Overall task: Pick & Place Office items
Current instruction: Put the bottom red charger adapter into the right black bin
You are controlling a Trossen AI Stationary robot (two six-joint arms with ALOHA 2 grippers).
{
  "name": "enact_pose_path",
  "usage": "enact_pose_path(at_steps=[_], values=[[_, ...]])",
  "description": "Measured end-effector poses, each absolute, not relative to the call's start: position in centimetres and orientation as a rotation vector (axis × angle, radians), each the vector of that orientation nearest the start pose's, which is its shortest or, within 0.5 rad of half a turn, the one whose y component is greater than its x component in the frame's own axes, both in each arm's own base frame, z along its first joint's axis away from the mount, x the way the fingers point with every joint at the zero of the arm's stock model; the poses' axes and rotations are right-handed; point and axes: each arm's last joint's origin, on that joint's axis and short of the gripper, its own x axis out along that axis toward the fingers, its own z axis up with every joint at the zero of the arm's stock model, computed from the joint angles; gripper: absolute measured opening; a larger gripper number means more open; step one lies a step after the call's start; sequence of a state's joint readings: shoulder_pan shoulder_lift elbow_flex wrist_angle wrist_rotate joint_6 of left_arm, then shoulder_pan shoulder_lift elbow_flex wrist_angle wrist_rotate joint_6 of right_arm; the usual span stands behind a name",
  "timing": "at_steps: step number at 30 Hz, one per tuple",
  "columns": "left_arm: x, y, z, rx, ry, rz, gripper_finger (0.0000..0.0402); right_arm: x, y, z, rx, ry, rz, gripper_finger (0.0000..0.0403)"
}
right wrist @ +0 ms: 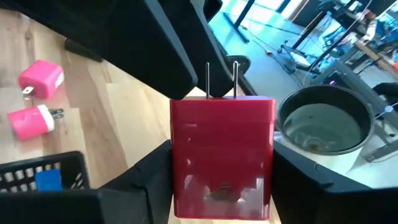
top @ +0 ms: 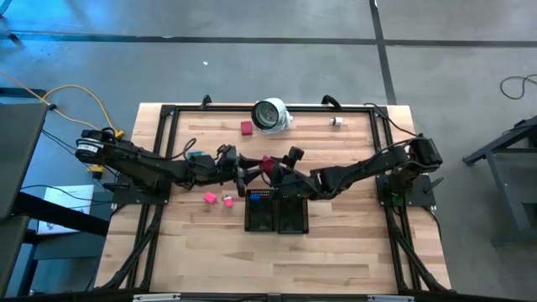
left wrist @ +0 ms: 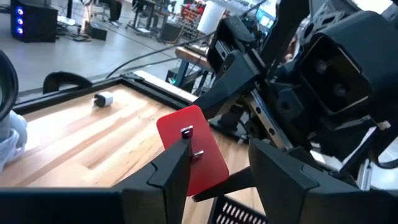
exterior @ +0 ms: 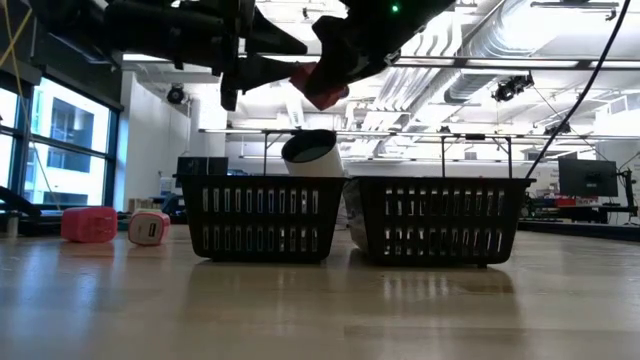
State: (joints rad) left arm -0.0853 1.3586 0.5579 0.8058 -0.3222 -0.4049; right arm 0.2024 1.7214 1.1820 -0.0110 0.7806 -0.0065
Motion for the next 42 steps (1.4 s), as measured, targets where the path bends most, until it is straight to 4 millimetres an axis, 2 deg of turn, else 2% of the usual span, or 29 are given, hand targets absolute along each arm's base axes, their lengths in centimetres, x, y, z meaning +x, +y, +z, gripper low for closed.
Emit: enact_pose_path(at_steps=[21, 42], values=[[27.2, -1.2, 21.9, -0.4, 0.011, 0.35, 0.0159, 37.5, 5.7, 25.1, -0.275, 0.439, -0.588, 0.0198], [27.6, -1.2, 23.3, -0.425, -0.072, 0.309, 0.0159, 37.6, 6.0, 25.3, -0.266, 0.42, -0.548, 0.0198]])
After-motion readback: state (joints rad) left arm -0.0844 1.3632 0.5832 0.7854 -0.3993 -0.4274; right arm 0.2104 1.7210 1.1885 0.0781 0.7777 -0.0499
